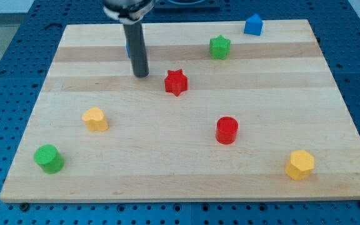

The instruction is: Nudge the red star a bit up

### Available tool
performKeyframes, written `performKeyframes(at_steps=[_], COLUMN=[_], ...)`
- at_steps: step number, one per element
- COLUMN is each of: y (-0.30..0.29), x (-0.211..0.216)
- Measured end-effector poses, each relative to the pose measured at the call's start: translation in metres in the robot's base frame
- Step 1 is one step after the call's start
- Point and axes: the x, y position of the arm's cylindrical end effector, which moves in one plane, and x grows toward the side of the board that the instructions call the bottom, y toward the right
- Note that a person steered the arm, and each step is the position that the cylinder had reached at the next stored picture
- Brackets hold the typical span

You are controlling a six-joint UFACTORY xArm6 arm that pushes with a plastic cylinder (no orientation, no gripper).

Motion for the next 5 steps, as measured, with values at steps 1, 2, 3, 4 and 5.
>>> performKeyframes(at_steps=[1, 2, 3, 4, 5], y=[0.025, 0.061, 0.061, 0.054, 0.115], x=[0.036, 0.037, 0.034, 0.045, 0.071])
